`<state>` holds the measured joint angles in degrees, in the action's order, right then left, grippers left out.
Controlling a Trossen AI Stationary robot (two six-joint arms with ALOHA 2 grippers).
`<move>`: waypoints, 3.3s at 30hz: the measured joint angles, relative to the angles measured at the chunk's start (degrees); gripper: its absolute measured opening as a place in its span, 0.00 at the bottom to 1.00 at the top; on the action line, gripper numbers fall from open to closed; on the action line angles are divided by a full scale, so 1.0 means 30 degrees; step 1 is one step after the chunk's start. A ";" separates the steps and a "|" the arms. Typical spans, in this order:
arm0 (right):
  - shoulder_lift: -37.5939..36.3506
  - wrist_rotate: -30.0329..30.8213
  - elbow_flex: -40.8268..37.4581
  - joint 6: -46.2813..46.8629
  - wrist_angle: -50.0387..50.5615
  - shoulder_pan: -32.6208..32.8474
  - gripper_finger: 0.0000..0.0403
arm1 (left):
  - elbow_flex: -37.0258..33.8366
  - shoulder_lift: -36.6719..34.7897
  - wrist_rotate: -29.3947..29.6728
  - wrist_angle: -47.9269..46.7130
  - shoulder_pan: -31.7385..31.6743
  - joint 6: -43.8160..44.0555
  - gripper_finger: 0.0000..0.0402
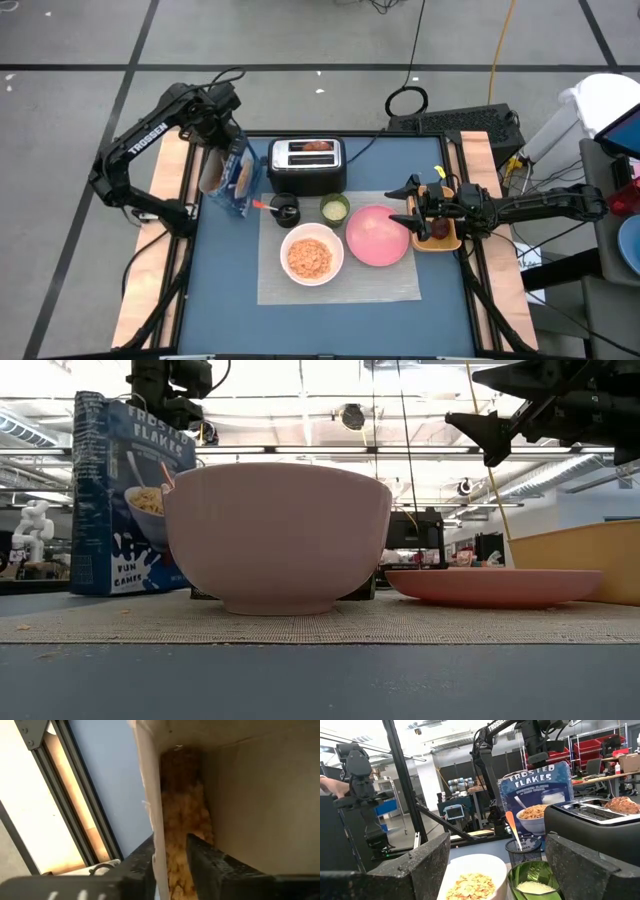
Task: Arrange a breakfast setting
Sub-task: Pour the cereal from the blue cereal box into the white bowl, then put the bagel on the pink plate
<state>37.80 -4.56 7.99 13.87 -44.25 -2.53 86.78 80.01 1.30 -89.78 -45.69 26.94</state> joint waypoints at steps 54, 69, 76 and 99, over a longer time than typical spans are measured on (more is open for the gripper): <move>-0.0004 0.0000 0.0000 0.0000 -0.0014 0.0001 0.78 | 0.0022 -0.3773 0.0000 0.1234 -0.0554 0.0192 0.49; 0.0000 0.0004 0.0000 0.0000 -0.0014 0.0001 0.78 | 0.0029 -0.6080 0.0007 0.3529 -0.0546 0.0233 0.49; 0.0000 0.0007 0.0000 0.0000 -0.0014 -0.0004 0.78 | 0.0029 -0.6867 0.0040 0.6324 -0.0059 0.0180 0.49; -0.0007 0.0108 0.0000 0.0001 -0.0429 0.0001 0.78 | 0.0029 -0.5935 0.0044 1.2333 0.4672 -0.2101 0.49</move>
<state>37.78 -4.23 7.99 13.87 -45.54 -2.52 86.87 62.20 1.43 -52.78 -31.68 20.63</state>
